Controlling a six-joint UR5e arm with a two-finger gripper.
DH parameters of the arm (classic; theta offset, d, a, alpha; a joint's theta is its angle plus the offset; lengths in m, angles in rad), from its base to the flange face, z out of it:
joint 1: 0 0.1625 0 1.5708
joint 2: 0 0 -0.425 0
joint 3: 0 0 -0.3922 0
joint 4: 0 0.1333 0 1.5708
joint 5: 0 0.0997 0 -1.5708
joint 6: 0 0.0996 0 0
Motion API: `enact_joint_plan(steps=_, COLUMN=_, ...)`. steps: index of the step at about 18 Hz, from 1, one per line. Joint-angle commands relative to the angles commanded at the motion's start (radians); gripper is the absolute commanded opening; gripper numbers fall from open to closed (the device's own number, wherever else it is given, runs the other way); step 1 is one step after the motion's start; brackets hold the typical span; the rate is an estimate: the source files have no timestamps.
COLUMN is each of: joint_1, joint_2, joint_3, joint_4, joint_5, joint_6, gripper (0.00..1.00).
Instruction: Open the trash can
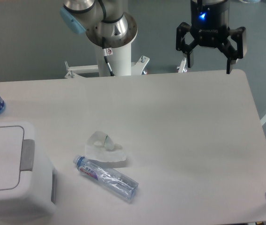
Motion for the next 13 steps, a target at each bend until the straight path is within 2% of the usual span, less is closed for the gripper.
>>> enact_joint_plan(steps=8, joint_1=-0.003, joint_2=-0.005, joint_3=-0.002, joint_4=0.003, joint_5=0.0, joint_6=-0.012, gripper=1.0)
enact_joint_plan(steps=10, joint_1=-0.008, joint_2=-0.009, joint_3=-0.005, joint_4=0.012, joint_5=-0.003, joint_6=-0.095, gripper=1.0)
enact_joint_plan(steps=11, joint_1=-0.03, joint_2=-0.018, joint_3=-0.003, joint_4=0.035, joint_5=-0.006, joint_6=-0.153, gripper=1.0)
enact_joint_plan(steps=13, joint_1=-0.093, joint_2=-0.05, joint_3=-0.002, joint_4=0.118, joint_5=-0.003, joint_6=-0.271, gripper=1.0)
